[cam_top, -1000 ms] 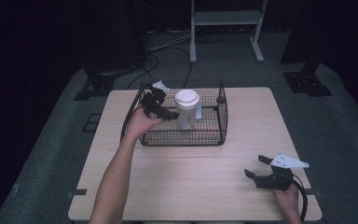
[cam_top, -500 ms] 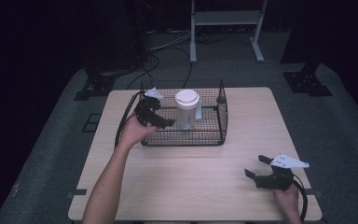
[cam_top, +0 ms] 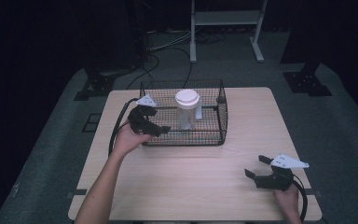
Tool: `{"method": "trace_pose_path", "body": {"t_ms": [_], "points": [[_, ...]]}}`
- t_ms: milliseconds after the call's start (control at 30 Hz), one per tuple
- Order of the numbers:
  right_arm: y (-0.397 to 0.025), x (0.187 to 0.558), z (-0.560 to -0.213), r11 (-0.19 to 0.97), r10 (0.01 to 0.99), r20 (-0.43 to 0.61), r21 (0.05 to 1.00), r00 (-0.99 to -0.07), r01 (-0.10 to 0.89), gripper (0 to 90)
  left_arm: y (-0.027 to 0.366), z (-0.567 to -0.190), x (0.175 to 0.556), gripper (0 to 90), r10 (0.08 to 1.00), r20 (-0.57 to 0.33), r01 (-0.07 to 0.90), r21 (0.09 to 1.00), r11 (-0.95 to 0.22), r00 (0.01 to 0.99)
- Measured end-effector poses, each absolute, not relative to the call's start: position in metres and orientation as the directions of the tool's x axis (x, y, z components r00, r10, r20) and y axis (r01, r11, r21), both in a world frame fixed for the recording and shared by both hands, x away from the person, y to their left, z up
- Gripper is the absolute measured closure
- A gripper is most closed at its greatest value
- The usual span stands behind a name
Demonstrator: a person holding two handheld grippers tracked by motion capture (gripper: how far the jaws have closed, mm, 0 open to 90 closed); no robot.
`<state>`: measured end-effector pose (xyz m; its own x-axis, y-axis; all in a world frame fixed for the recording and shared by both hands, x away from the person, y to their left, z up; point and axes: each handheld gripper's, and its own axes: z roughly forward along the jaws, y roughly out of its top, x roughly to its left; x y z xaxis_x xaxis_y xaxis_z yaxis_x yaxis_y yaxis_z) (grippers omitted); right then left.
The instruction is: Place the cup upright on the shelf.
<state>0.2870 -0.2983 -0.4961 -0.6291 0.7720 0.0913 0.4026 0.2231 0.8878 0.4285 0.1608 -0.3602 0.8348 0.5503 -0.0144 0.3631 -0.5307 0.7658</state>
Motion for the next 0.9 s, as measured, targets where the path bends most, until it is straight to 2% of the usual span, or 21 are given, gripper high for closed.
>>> {"method": "trace_pose_path", "body": {"t_ms": [900], "points": [[-0.298, 0.287, -0.496, 0.228, 0.777, 0.085, 0.886, -0.624, 0.403, 12.9, 0.16, -0.364, 0.38, 2.0, 0.481, -0.001, 0.289, 0.8, -0.526, 0.877]]}}
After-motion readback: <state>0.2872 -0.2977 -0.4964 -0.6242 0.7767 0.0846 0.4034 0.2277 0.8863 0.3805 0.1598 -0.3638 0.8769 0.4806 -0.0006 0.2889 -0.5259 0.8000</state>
